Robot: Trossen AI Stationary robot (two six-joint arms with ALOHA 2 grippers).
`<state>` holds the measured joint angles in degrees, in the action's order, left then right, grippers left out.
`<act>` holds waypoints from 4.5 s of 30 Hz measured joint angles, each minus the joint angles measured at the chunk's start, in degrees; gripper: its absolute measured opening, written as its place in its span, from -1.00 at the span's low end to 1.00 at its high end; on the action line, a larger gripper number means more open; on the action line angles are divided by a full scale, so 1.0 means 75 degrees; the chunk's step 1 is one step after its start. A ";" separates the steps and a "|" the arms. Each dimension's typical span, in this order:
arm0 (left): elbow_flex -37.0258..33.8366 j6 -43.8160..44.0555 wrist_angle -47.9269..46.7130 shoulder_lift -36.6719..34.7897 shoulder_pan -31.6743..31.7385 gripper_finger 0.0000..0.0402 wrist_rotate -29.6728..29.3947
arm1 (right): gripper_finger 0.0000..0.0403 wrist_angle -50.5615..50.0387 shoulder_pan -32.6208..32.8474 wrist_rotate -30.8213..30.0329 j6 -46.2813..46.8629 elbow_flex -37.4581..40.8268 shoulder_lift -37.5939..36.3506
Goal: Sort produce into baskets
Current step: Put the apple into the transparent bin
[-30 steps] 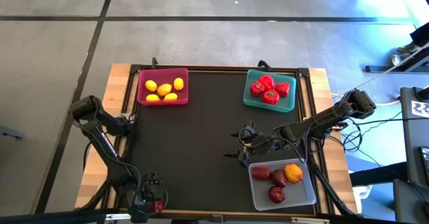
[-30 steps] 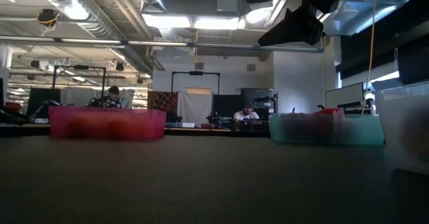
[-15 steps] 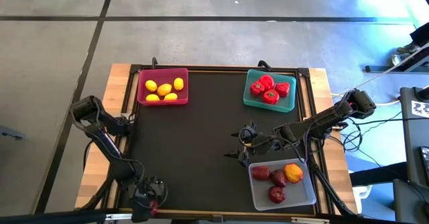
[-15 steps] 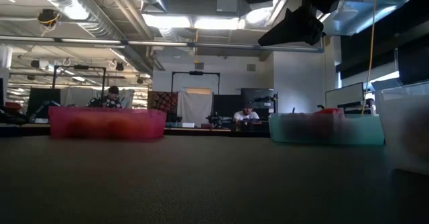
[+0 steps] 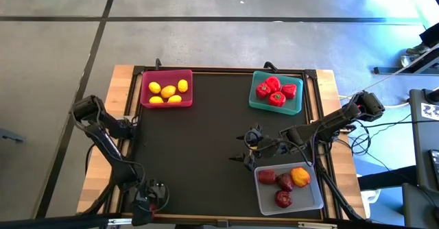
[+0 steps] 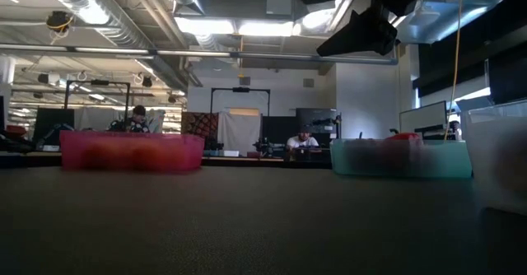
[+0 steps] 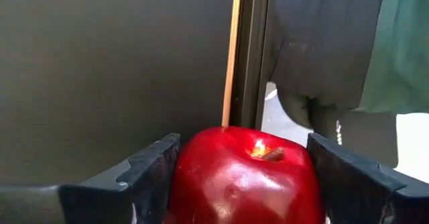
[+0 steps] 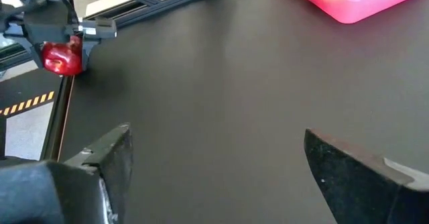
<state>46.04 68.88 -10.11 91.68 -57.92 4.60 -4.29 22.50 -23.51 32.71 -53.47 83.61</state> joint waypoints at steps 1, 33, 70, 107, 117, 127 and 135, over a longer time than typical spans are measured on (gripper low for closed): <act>0.0000 0.0005 -0.0103 -0.0114 0.0043 0.48 -0.0011 | 0.74 0.0000 -0.0001 0.0000 0.0000 0.0000 0.0000; 0.0003 -0.4661 0.0523 -0.3148 0.2108 0.49 -0.5999 | 0.74 0.2272 -0.0003 0.0093 -0.0372 -0.0004 0.0402; 0.0012 -0.6353 0.3897 -0.2171 0.3238 0.59 -0.6279 | -0.09 0.4936 -0.0015 0.0159 -0.2244 -0.1725 0.2833; 0.0003 -0.5567 0.0525 -0.3600 0.2371 0.67 -0.6287 | -0.13 -0.0185 0.1365 0.0335 -0.1030 -0.1731 0.1046; 0.0003 -0.5569 0.0567 -0.3390 0.2392 0.67 -0.6292 | -0.13 -0.2501 0.3090 -0.0688 0.1688 -0.1728 0.0711; 0.0003 -0.5460 0.0568 -0.3136 0.2498 0.67 -0.6290 | -0.13 -0.3840 0.4694 -0.1548 0.5301 -0.1370 0.0736; 0.0003 -0.5412 0.0634 -0.3142 0.2690 0.67 -0.6294 | -0.13 -0.3733 0.5004 -0.1050 0.7034 -0.0822 0.1416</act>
<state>46.06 28.29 -5.36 68.12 -37.75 -42.60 -32.29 60.03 -31.38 85.46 -59.64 94.23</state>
